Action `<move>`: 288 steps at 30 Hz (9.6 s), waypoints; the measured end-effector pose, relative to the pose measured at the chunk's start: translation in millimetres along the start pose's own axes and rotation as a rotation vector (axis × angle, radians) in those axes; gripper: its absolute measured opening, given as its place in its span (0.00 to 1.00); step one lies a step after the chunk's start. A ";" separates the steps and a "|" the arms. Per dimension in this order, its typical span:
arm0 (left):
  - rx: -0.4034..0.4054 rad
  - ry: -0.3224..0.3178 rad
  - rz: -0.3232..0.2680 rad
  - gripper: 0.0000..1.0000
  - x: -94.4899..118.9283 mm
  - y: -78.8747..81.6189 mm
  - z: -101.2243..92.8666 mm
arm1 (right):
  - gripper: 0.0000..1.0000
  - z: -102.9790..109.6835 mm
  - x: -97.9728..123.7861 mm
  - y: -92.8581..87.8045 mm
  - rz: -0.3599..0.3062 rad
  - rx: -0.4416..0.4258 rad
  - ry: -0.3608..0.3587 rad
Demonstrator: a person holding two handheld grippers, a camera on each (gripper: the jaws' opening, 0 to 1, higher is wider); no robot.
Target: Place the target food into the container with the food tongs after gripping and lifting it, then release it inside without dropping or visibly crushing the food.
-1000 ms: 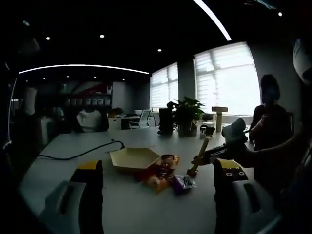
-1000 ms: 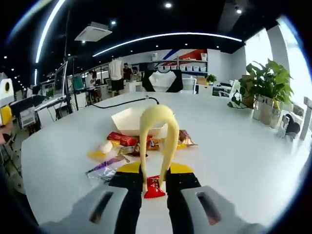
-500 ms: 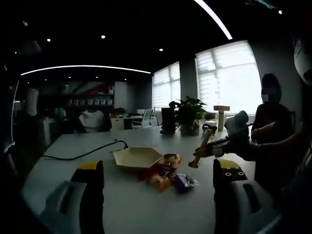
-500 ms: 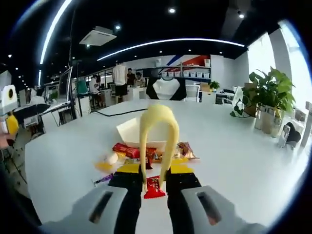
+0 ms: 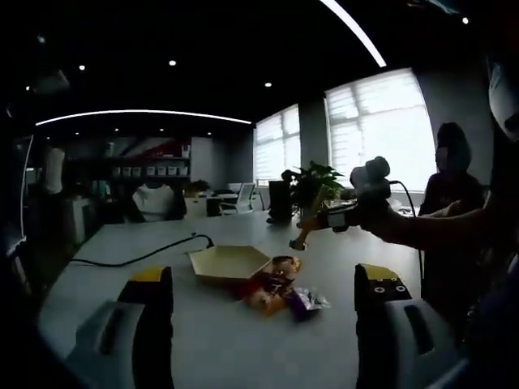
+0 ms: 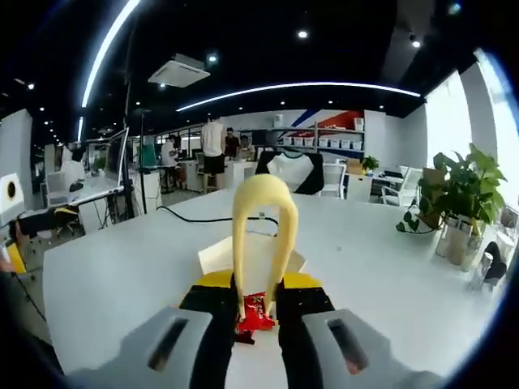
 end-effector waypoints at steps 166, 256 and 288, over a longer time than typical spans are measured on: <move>-0.093 -0.003 0.052 0.95 4.7 29.2 -10.8 | 0.15 -29.5 -40.3 -3.8 0.143 0.047 -0.042; -0.103 0.011 0.072 1.00 6.9 28.3 -11.0 | 0.22 -33.1 -45.9 -27.7 0.155 -0.252 -0.066; -0.096 0.014 0.064 1.00 5.3 29.5 -13.0 | 0.20 -15.1 -63.0 -61.6 0.209 -0.126 -0.136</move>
Point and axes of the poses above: the point that each gripper's makers call its tool centre point, and the gripper's own axes: x roughly backward along the fingers, z roughly to its left, y roughly out of its top, the point moved 10 cm from there along x, roughly backward along the fingers, and after that the axes turned 3 degrees about -x, right-handed, at the moved point
